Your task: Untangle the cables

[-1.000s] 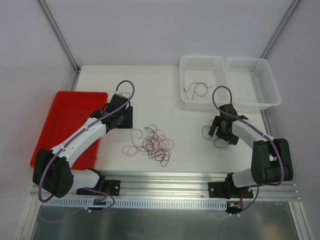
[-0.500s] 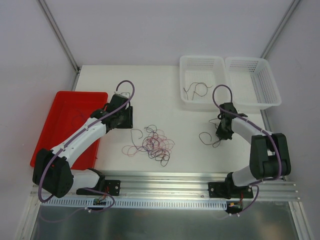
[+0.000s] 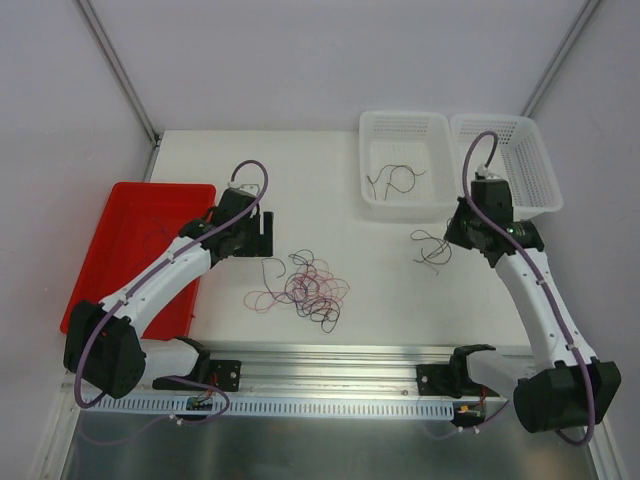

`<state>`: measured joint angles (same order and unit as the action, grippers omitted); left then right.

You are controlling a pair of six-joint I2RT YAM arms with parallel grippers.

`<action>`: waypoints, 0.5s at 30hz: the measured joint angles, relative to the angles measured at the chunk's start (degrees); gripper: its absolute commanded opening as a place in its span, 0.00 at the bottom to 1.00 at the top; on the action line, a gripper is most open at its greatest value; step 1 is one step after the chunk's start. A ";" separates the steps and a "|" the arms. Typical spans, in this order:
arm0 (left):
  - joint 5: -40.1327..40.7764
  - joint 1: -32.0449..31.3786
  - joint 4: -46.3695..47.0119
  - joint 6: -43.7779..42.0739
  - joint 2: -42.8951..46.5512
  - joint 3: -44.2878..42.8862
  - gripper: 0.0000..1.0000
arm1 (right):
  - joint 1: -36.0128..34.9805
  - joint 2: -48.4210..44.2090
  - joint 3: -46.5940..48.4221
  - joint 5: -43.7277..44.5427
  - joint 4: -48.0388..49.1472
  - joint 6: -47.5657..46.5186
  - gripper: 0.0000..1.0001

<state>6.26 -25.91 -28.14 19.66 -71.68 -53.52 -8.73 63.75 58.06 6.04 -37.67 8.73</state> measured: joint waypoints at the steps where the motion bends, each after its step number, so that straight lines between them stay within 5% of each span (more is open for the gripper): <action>1: 0.00 0.00 0.02 0.00 0.22 0.04 0.80 | 0.00 -0.68 3.32 -0.46 -1.31 -0.48 0.01; 15: 0.48 0.00 0.04 -0.26 1.53 0.07 0.99 | -0.04 8.55 42.62 -7.41 -0.74 -2.60 0.01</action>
<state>6.74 -25.91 -28.10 19.40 -70.15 -53.45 -8.78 72.29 100.68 -1.37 -38.41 6.13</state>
